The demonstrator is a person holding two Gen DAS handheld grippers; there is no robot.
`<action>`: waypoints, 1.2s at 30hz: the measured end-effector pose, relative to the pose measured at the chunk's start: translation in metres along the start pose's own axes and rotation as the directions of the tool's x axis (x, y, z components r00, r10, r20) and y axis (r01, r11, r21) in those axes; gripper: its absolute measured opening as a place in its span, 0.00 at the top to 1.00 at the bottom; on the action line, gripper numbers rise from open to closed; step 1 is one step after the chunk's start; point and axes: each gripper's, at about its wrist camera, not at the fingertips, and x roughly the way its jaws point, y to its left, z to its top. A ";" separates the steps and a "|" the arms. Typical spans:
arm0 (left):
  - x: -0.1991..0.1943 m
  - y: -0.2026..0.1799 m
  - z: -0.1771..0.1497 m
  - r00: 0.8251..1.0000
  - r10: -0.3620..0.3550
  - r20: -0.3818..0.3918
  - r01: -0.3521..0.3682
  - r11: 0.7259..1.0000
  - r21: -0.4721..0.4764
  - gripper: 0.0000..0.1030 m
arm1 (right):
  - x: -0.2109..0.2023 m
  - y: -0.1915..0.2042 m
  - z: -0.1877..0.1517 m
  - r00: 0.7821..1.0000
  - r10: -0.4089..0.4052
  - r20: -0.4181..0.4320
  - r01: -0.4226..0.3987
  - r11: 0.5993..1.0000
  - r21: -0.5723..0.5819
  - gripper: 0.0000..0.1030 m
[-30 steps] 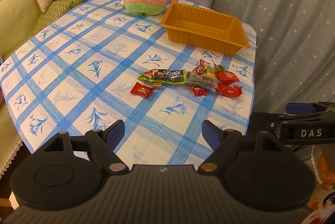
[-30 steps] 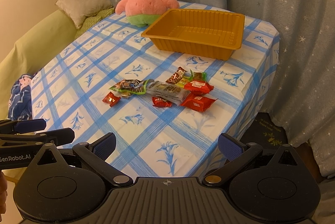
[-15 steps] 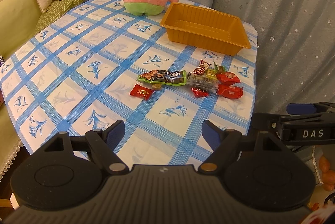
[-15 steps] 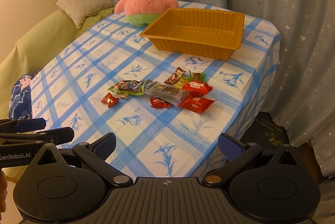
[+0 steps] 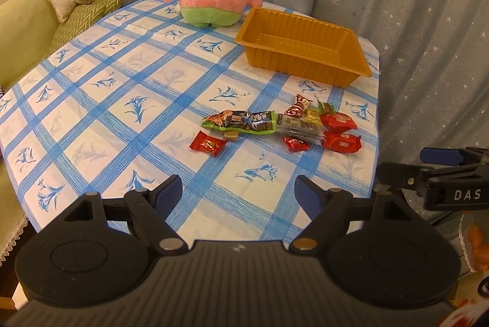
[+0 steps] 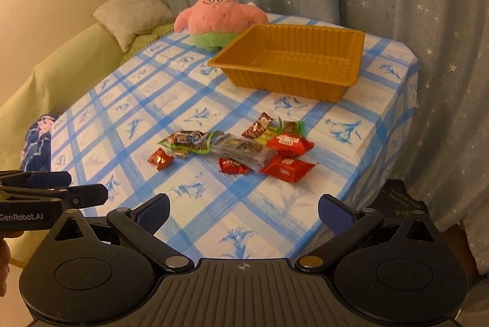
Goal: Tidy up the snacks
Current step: 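Grasp a small red candy with the left tool while the right tool grasps a red wrapped candy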
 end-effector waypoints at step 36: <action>0.090 0.011 0.015 0.998 0.032 -0.046 -0.032 0.999 0.006 0.27 | 0.113 -0.067 0.020 0.994 0.097 -0.054 -0.108 0.962 -0.252 0.52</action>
